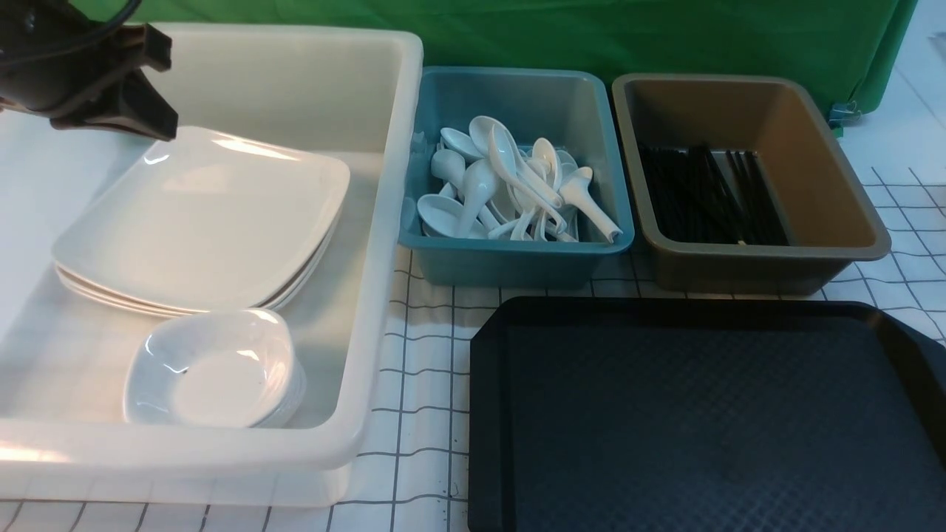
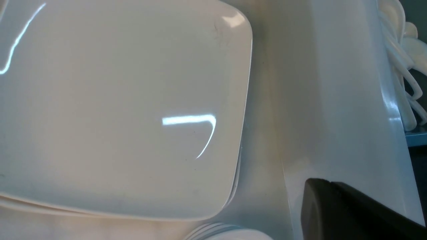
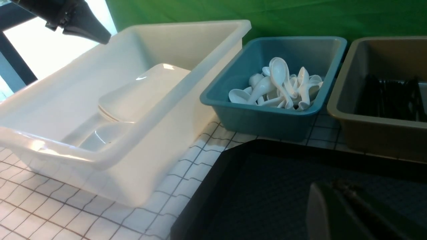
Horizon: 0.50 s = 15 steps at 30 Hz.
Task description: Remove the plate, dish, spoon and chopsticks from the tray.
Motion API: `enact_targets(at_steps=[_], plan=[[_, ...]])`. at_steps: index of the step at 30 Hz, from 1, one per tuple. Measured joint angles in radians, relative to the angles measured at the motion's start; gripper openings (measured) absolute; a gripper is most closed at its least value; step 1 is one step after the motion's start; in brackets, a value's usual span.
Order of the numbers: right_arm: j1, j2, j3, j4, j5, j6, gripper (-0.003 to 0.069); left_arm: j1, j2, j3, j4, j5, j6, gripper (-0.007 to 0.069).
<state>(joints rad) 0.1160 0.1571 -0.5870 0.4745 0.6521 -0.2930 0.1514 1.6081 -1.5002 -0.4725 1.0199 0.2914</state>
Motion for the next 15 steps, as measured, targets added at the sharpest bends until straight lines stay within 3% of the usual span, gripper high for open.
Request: enact_targets(at_steps=[10, 15], plan=[[0.0, 0.002, 0.026, 0.0, -0.006, 0.0, 0.0072, 0.0, 0.0, 0.0, 0.004, 0.0, 0.07, 0.0004], [0.0, 0.004, 0.096, -0.004, -0.097, 0.0, 0.0081, 0.0, 0.0, 0.0, 0.004, -0.001, 0.07, 0.0004]])
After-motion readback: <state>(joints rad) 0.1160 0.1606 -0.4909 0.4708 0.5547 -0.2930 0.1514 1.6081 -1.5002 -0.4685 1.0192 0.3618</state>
